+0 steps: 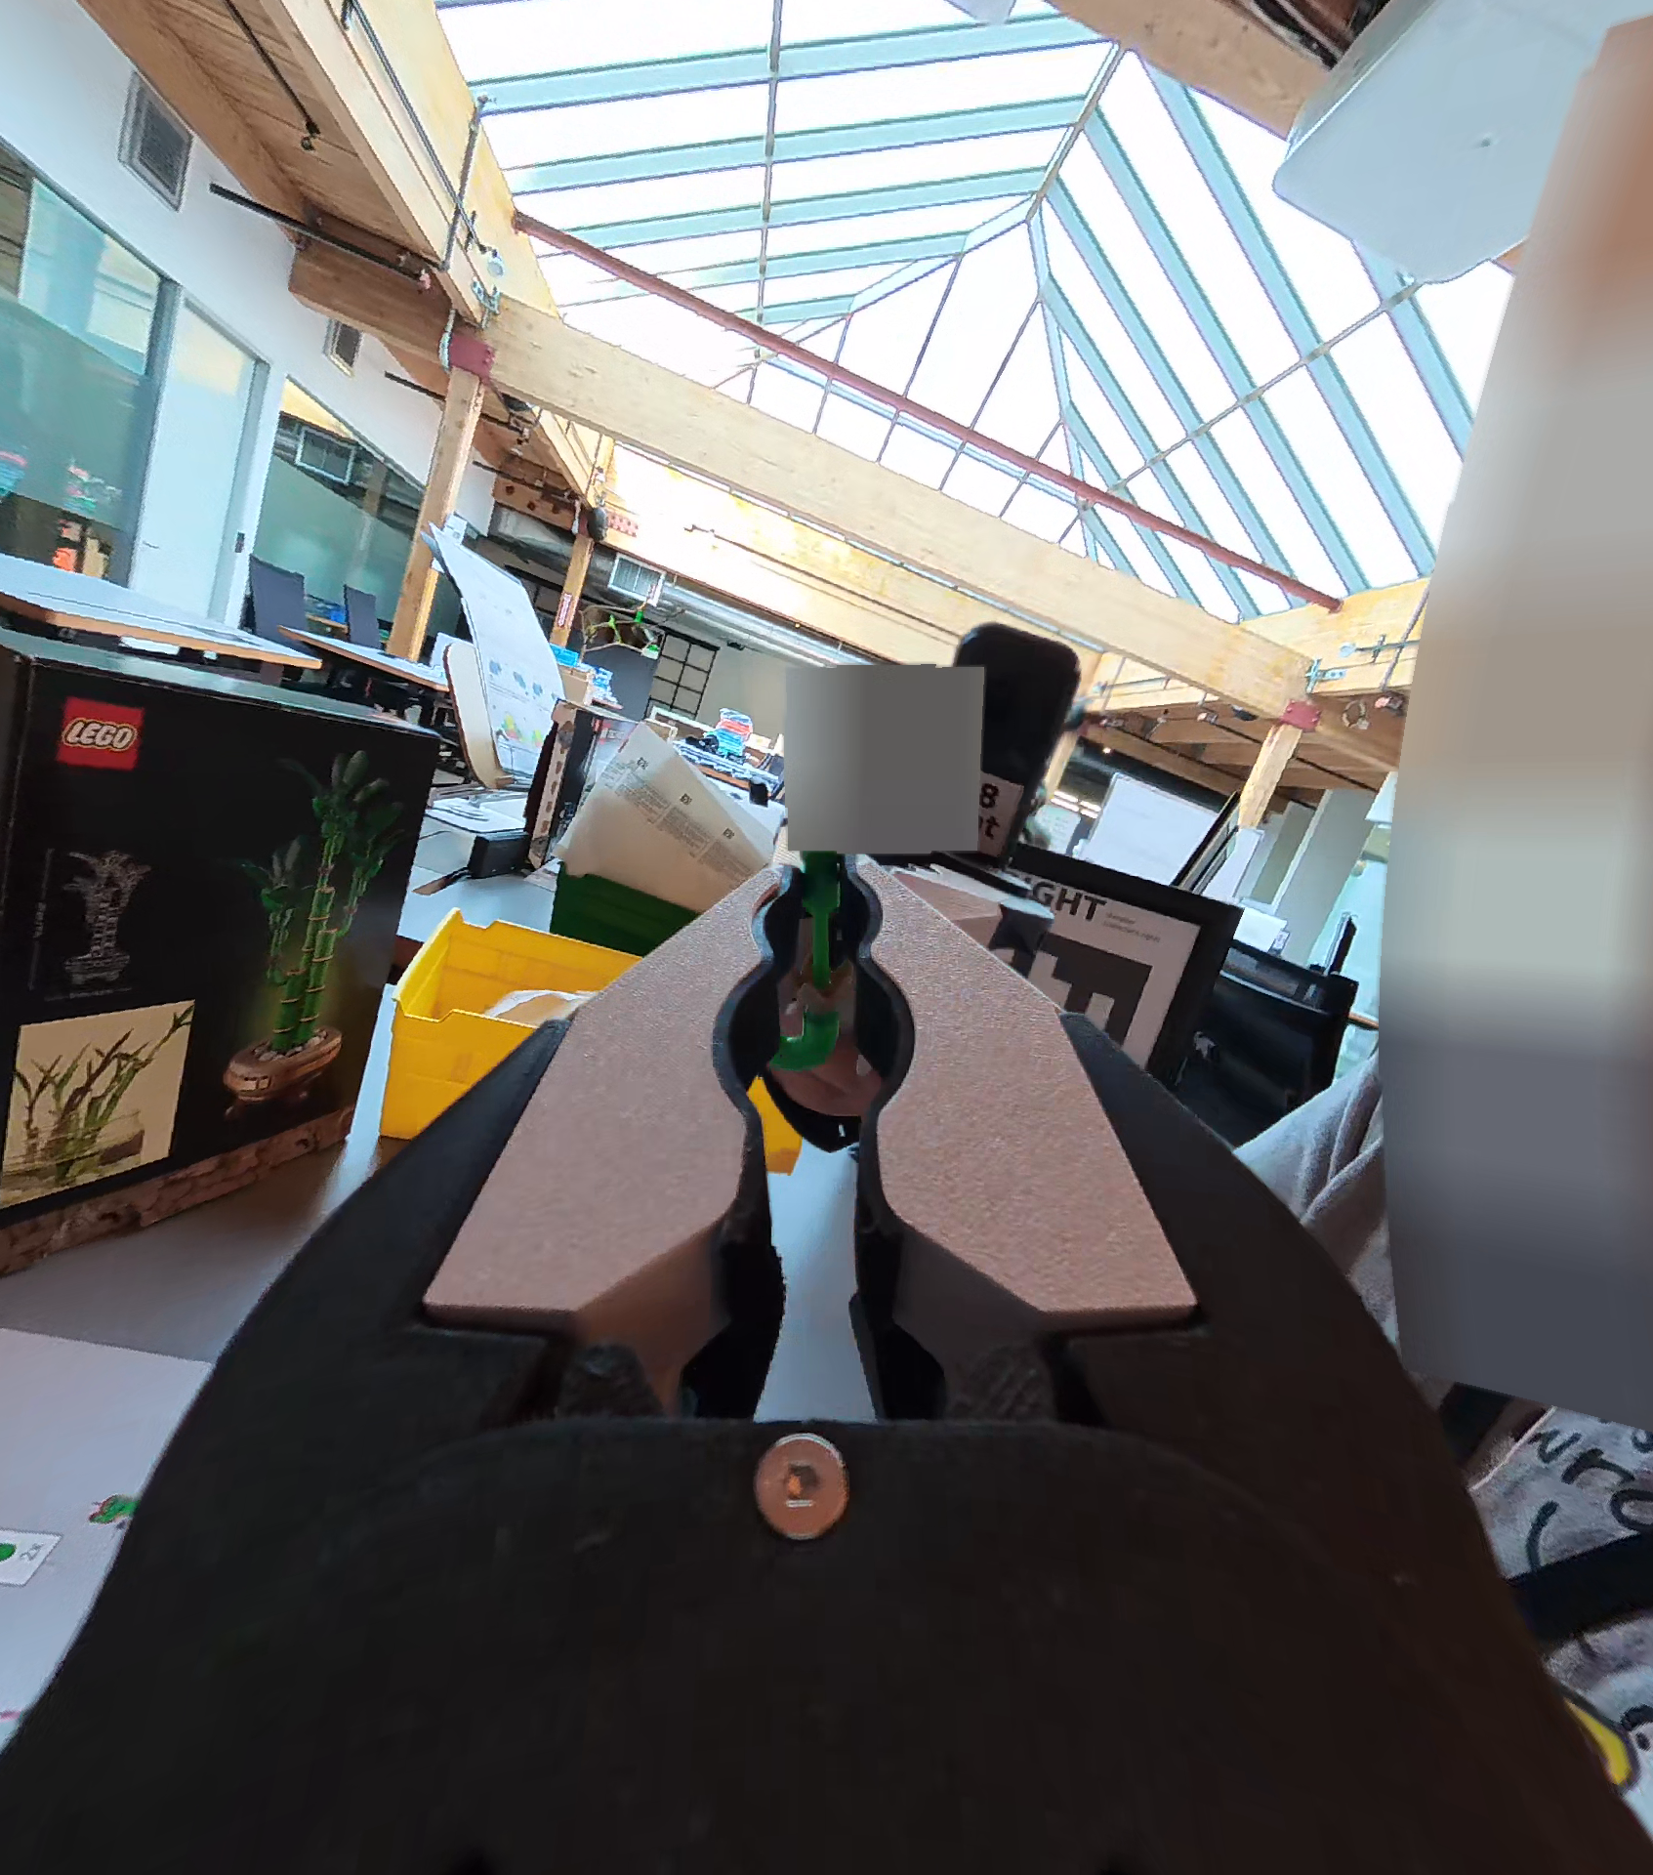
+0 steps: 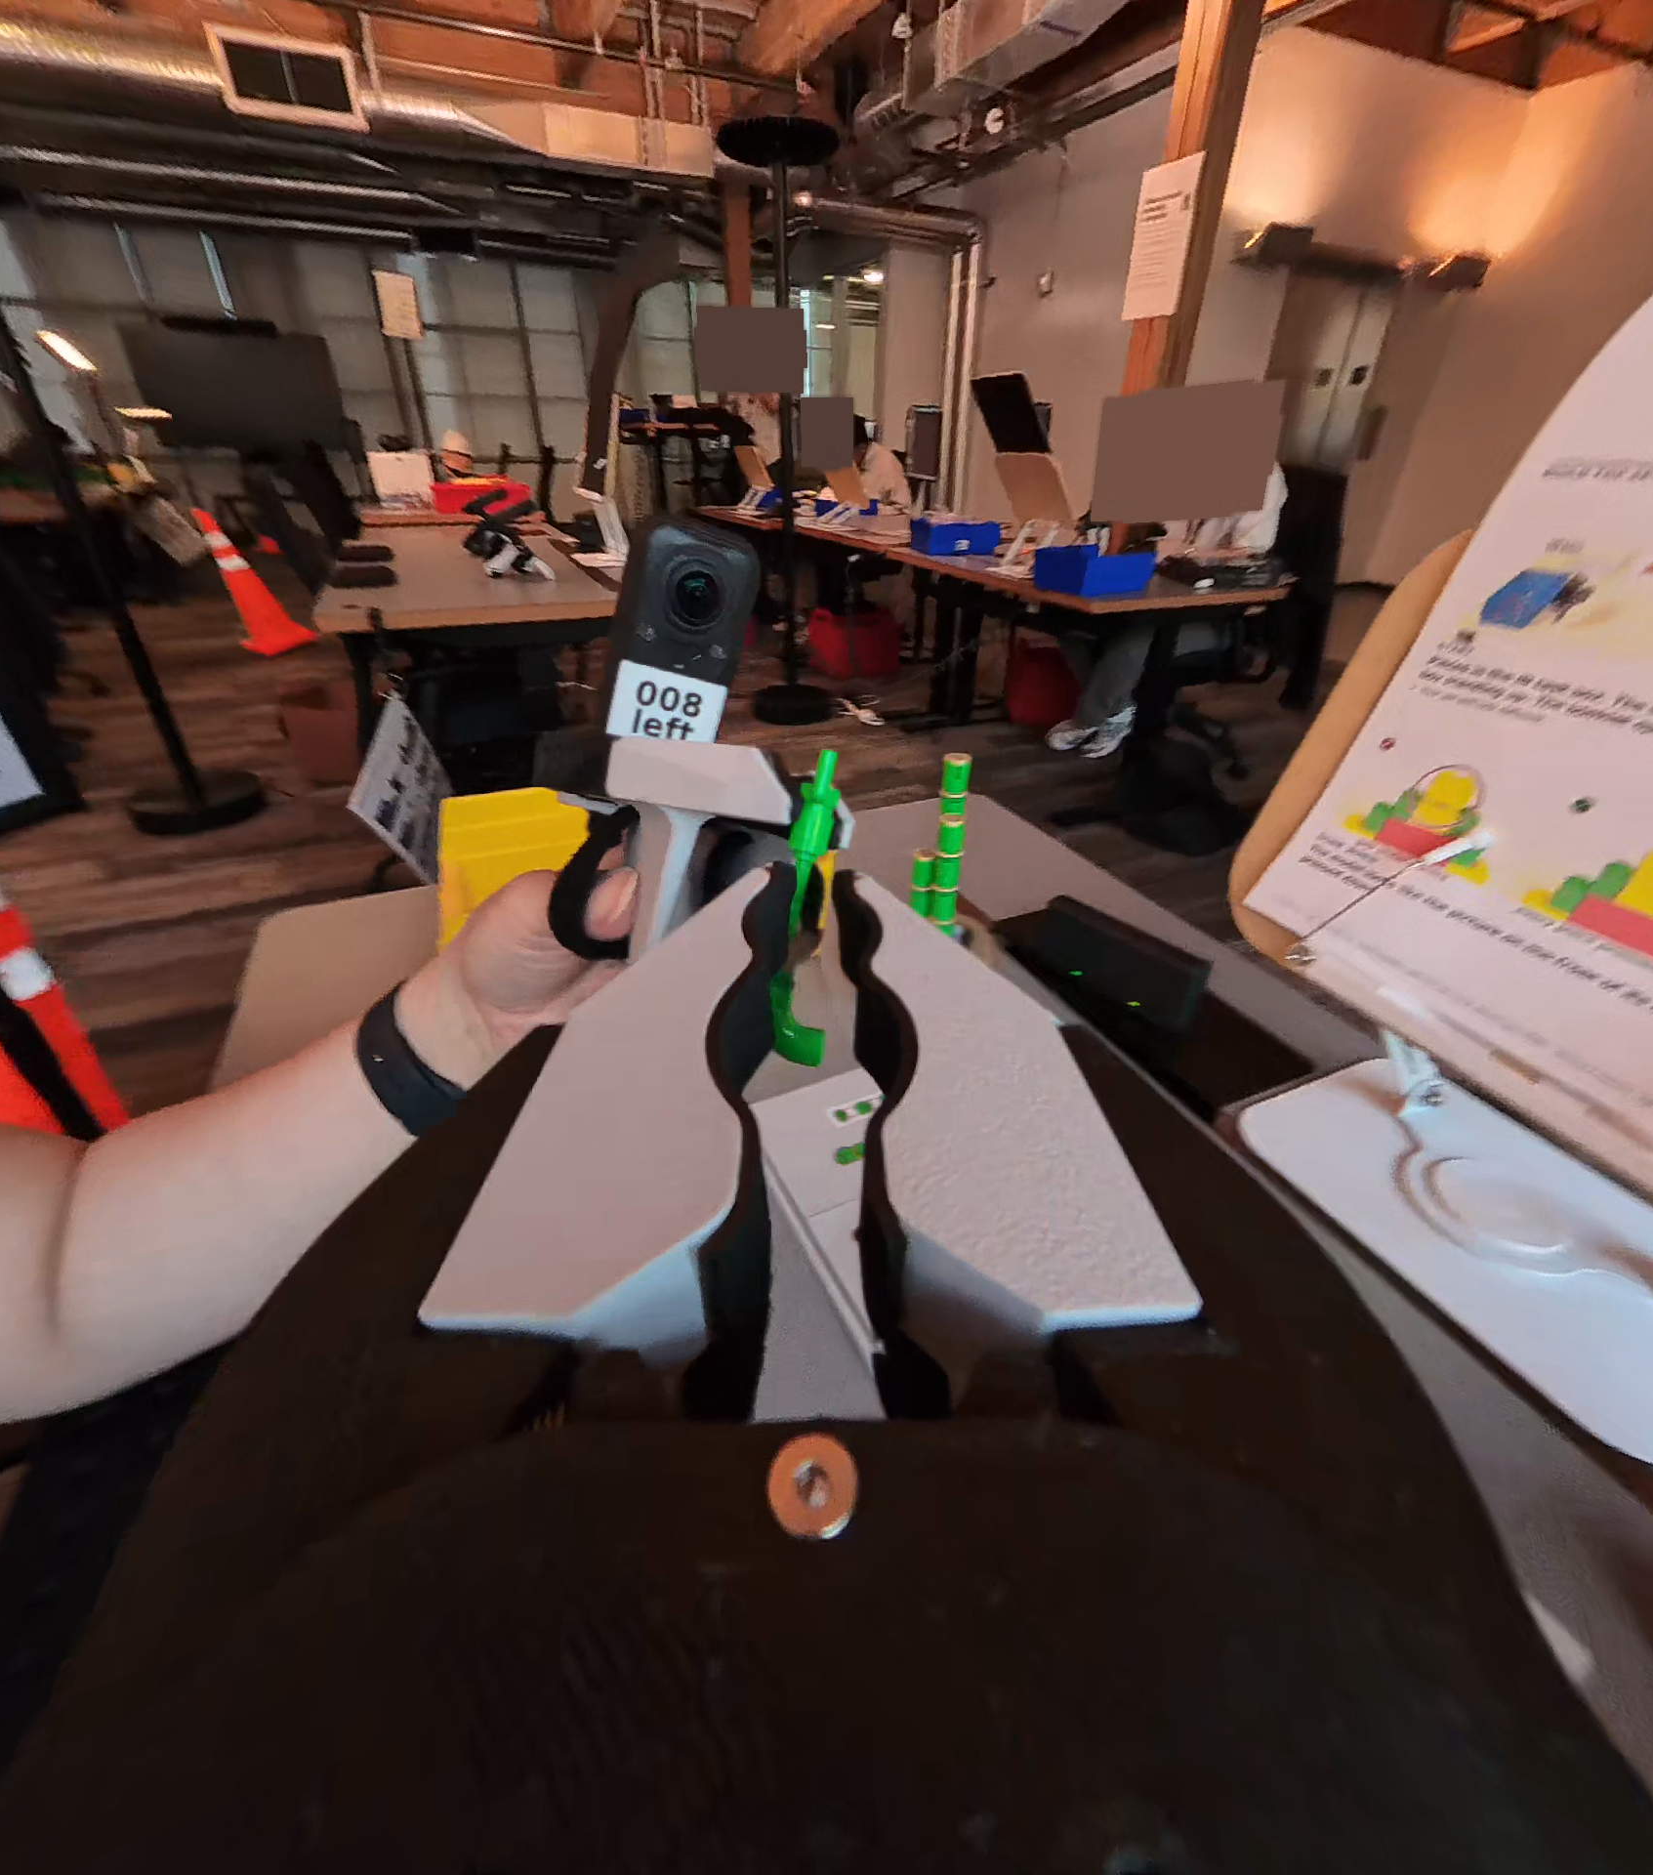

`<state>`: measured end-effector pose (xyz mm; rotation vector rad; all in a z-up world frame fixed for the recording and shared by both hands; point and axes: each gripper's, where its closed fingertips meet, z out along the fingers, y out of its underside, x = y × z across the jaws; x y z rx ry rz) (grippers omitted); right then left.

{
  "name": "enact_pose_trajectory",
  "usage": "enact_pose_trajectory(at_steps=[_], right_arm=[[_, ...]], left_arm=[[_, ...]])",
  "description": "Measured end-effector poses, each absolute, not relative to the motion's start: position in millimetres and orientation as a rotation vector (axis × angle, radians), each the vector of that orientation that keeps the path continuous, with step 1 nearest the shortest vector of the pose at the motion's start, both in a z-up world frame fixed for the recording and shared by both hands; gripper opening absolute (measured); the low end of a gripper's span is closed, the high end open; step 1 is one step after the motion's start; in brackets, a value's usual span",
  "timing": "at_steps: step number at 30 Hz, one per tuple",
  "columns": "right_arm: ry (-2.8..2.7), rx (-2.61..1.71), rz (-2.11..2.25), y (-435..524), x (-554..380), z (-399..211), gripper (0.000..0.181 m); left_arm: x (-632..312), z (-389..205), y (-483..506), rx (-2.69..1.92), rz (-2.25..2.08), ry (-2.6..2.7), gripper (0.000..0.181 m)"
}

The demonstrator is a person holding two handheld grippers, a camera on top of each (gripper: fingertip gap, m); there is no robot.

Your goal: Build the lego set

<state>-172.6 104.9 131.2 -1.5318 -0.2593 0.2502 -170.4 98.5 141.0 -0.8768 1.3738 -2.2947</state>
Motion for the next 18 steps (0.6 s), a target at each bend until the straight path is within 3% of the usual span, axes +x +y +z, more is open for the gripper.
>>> enact_pose_trajectory(at_steps=[18], right_arm=[[-0.324, -1.615, 0.282, 105.3, -177.7, 116.0, 0.001]], left_arm=[[-171.9, 137.9, 91.3, -0.862, -2.336, 1.422, 0.01]])
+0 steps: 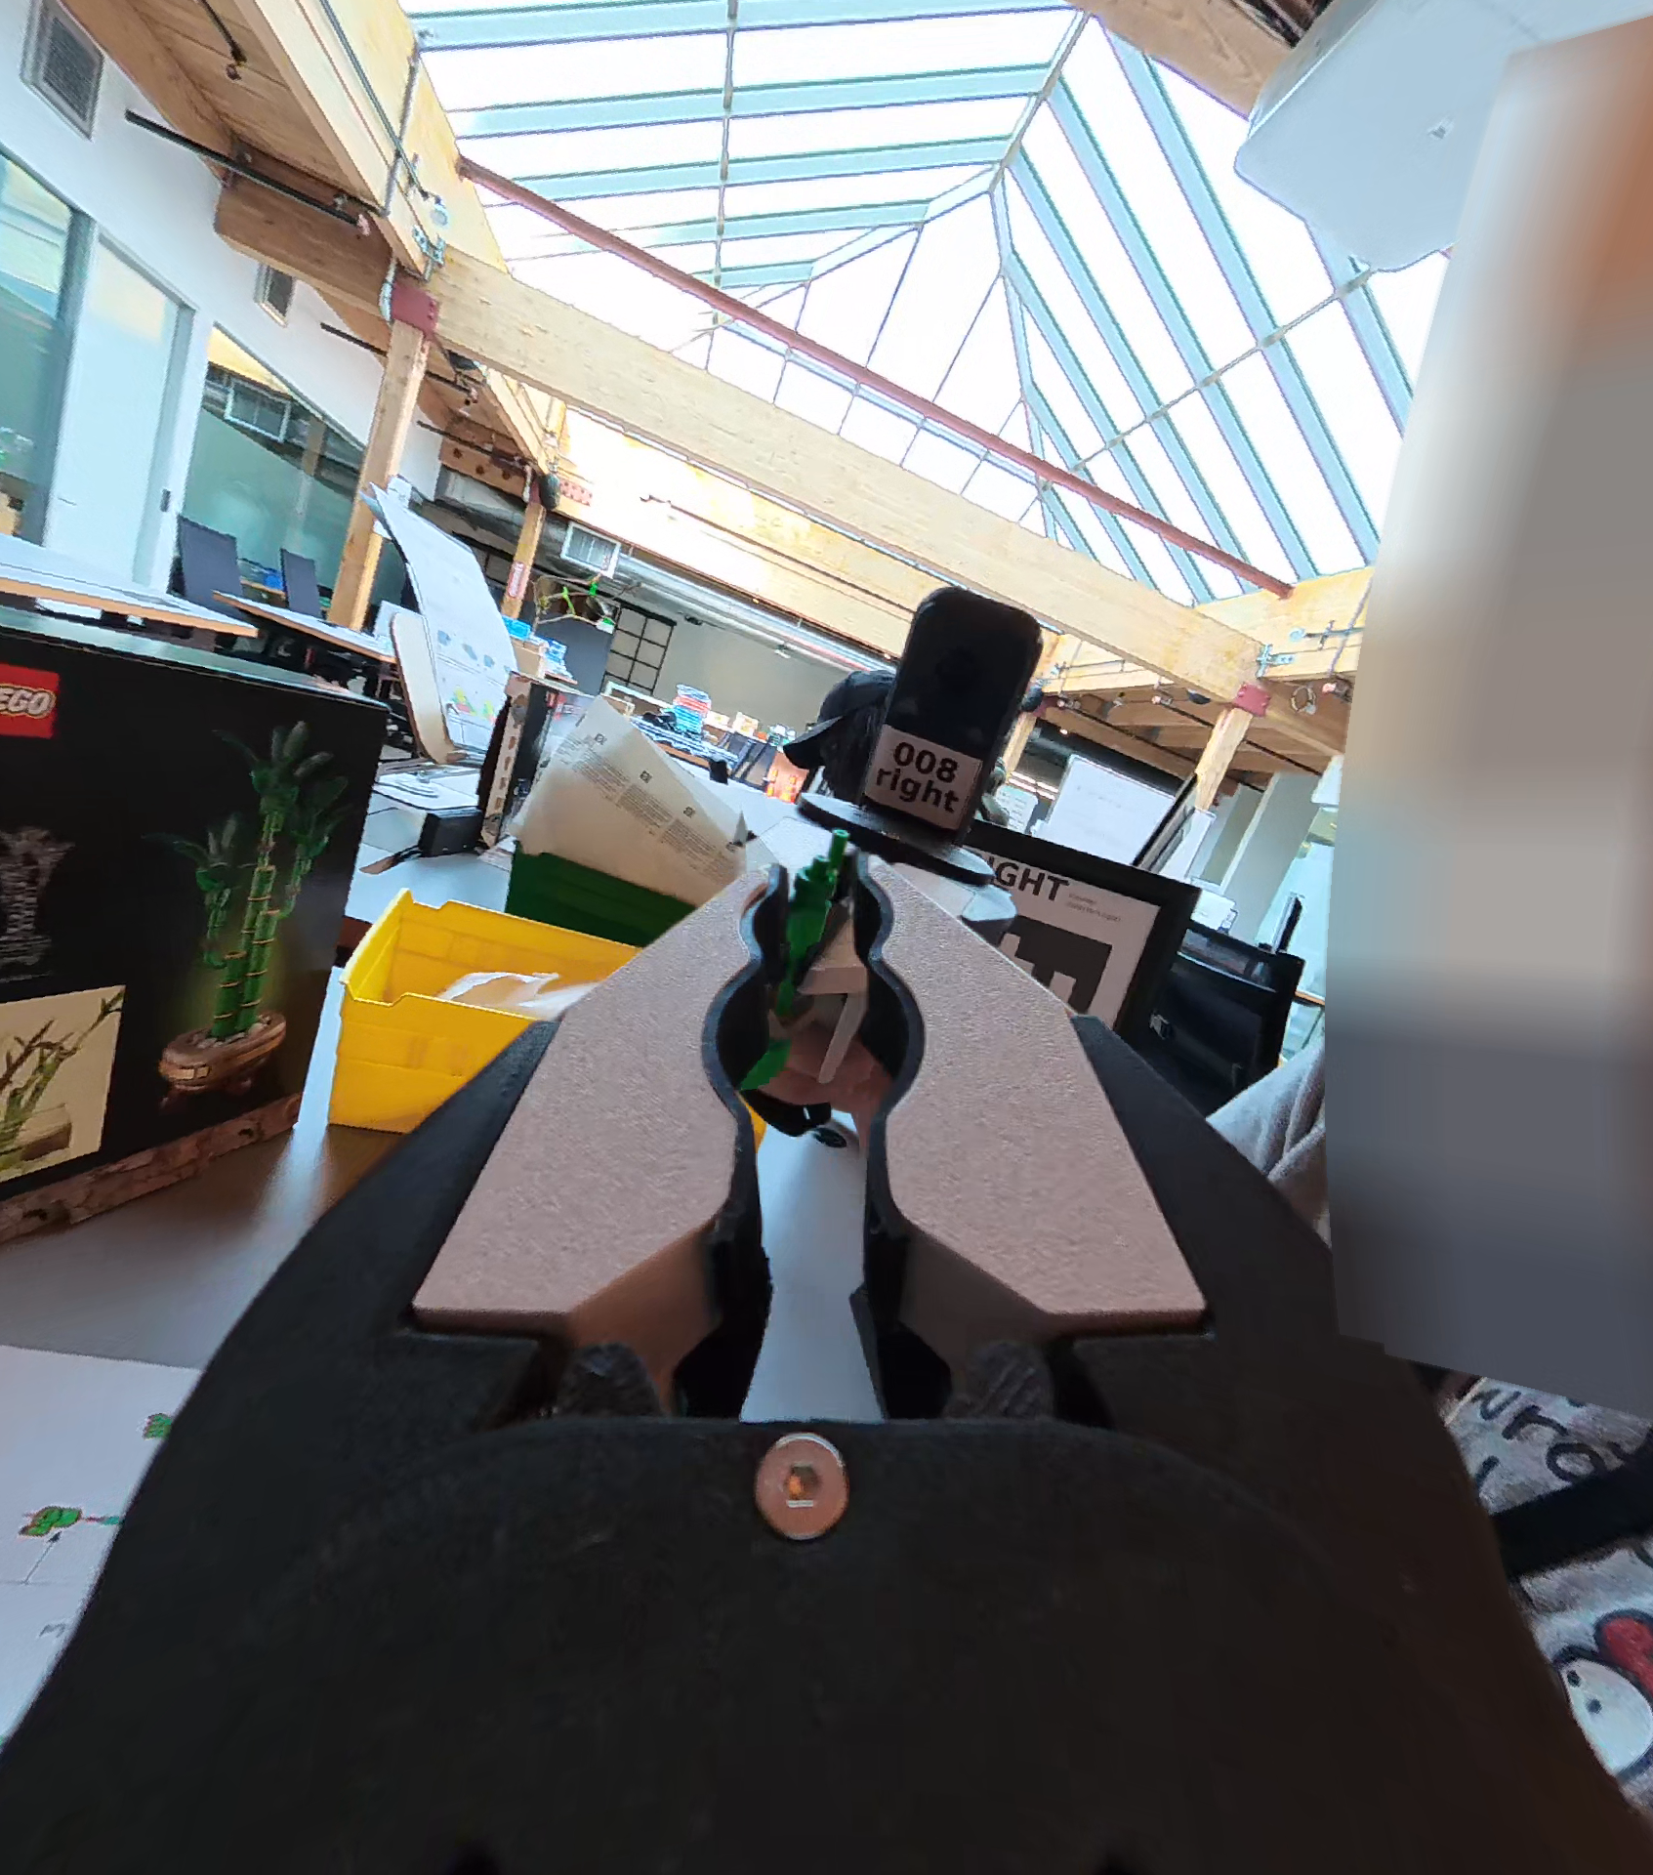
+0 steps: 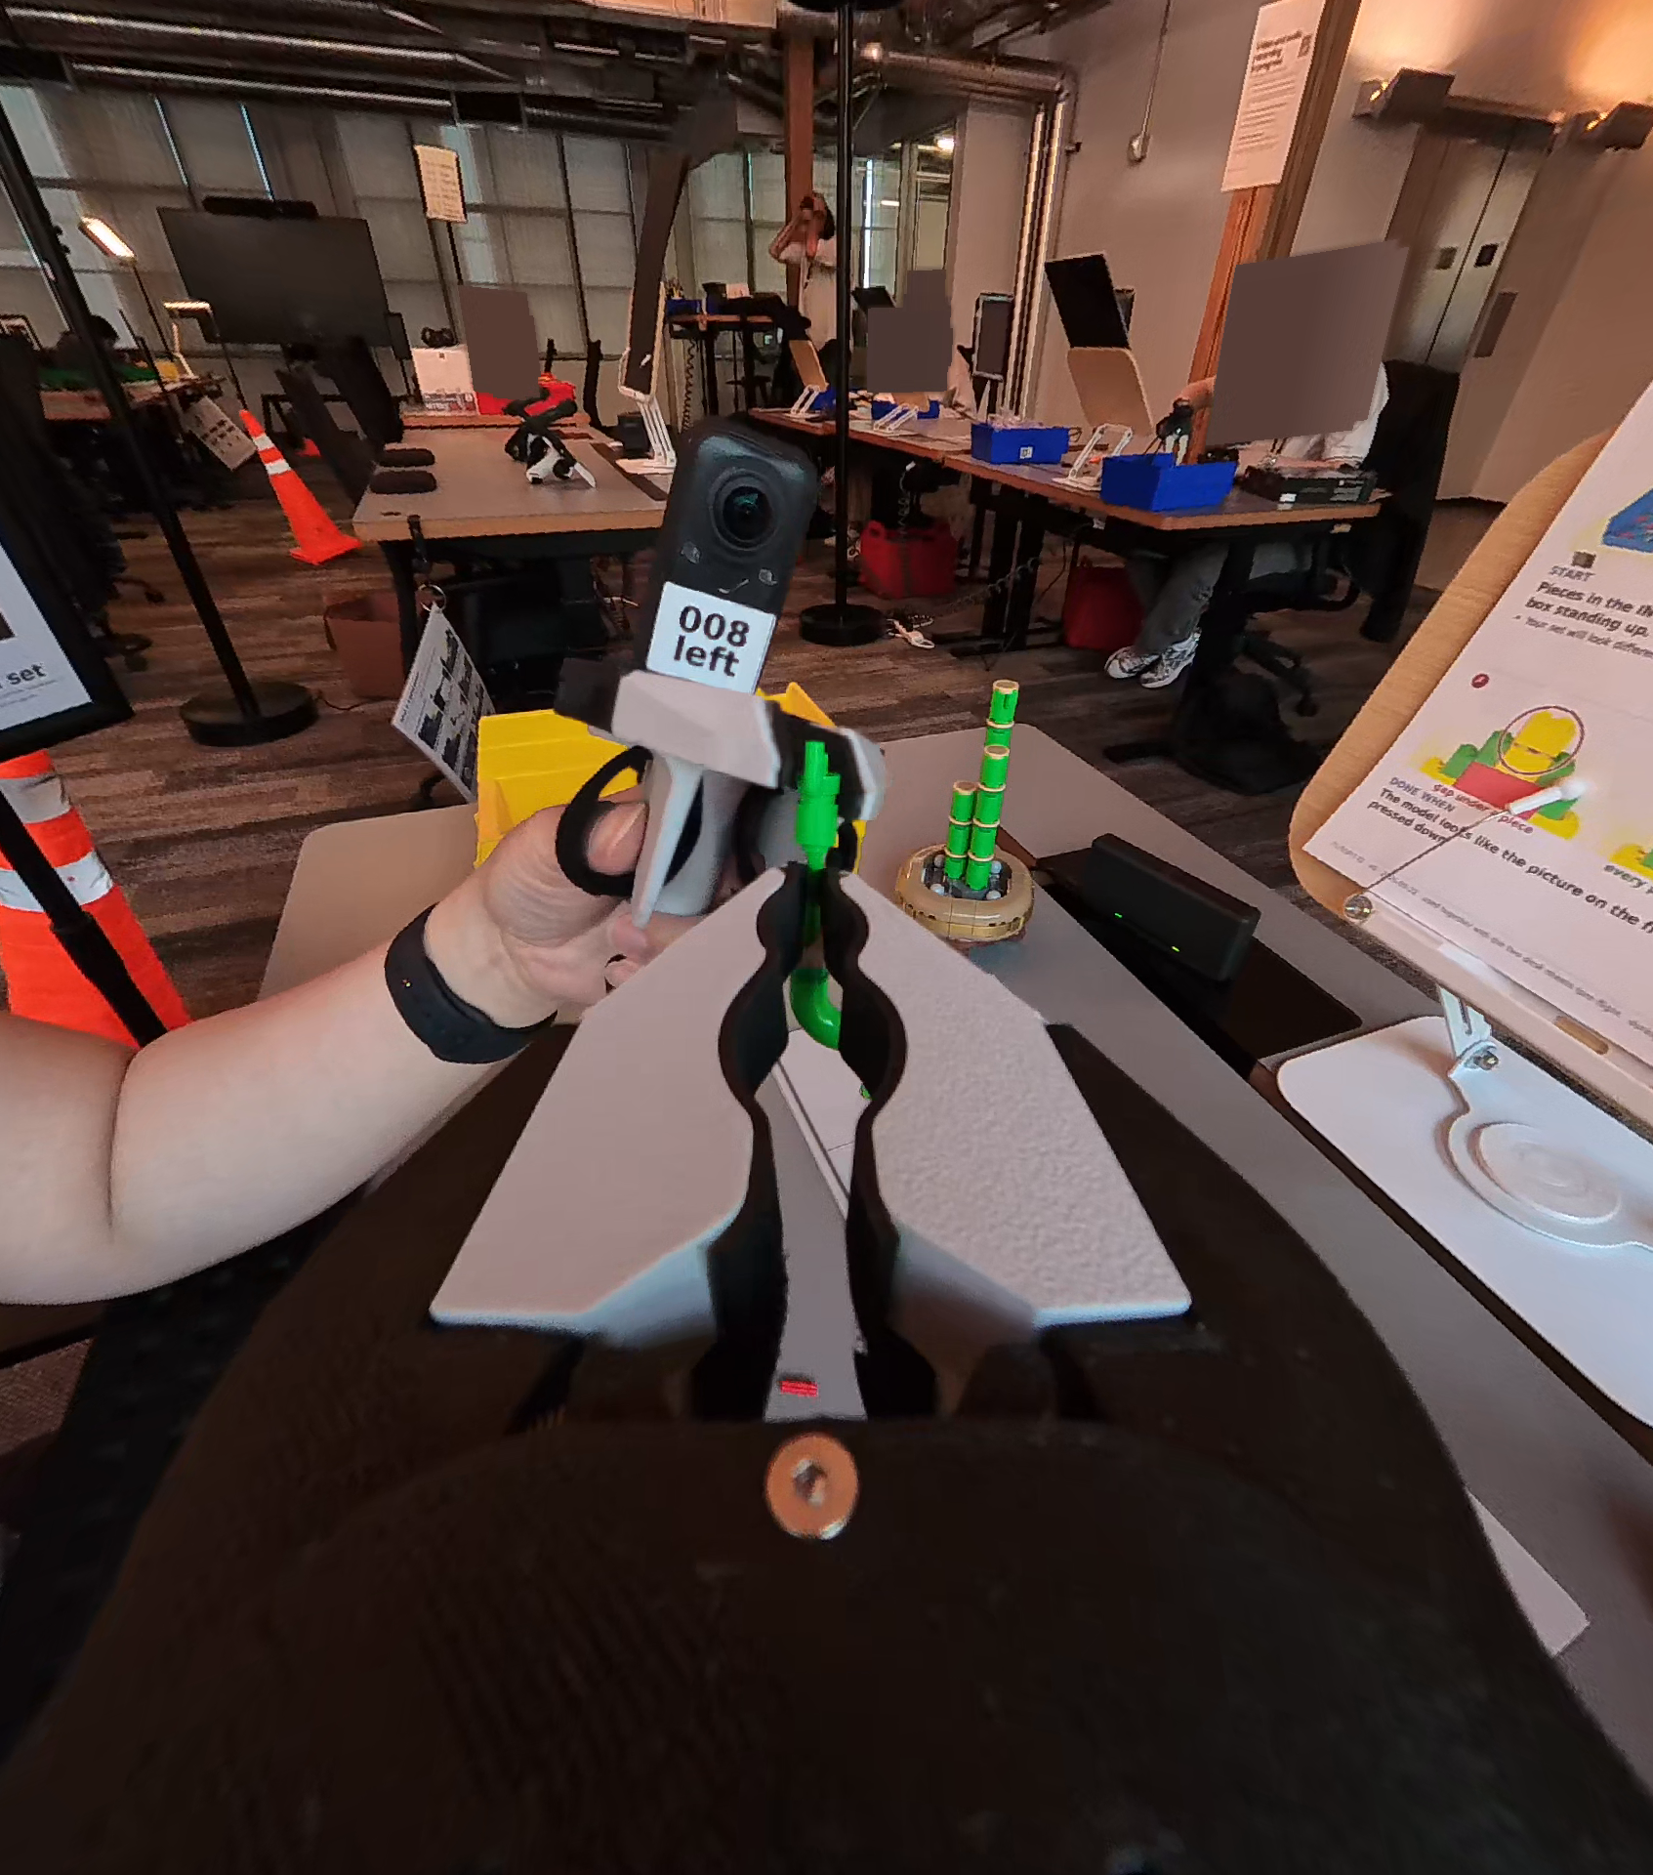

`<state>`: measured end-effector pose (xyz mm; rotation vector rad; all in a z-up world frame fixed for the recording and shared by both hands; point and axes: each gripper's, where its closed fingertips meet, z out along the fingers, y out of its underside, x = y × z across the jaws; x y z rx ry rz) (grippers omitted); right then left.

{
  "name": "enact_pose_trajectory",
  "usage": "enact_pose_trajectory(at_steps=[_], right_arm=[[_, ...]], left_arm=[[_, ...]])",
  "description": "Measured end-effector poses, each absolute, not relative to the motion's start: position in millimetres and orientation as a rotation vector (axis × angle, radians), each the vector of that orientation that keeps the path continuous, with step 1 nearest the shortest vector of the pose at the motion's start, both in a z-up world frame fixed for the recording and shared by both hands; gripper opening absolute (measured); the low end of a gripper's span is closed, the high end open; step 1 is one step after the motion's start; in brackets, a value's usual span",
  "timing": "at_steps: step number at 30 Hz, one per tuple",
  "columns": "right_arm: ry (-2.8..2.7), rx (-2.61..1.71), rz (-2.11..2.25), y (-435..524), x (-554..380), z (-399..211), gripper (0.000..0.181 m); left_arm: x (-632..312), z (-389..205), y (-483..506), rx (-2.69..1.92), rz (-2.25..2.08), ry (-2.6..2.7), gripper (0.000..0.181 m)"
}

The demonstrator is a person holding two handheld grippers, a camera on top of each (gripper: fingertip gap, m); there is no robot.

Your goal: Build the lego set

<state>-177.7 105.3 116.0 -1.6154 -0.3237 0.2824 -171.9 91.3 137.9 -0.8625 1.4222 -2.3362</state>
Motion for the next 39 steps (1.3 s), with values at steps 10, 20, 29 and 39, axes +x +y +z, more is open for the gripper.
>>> enact_pose_trajectory(at_steps=[10, 20, 29, 39], right_arm=[[-0.329, -1.577, 0.306, 103.6, -181.5, 121.4, 0.0], [-0.334, -1.577, 0.3, 101.4, -181.2, 122.8, 0.0], [-0.332, -1.585, 0.303, 102.3, -180.0, 120.9, 0.0], [-0.337, -1.582, 0.291, 102.5, -178.7, 121.1, 0.0]], left_arm=[[-173.0, 137.0, 92.9, -0.872, -2.252, 1.446, 0.006], [-172.2, 137.6, 90.5, -0.869, -2.313, 1.427, 0.006], [-170.5, 134.6, 90.9, -0.888, -2.31, 1.434, 0.006], [-169.1, 134.2, 90.4, -0.892, -2.315, 1.425, 0.006]])
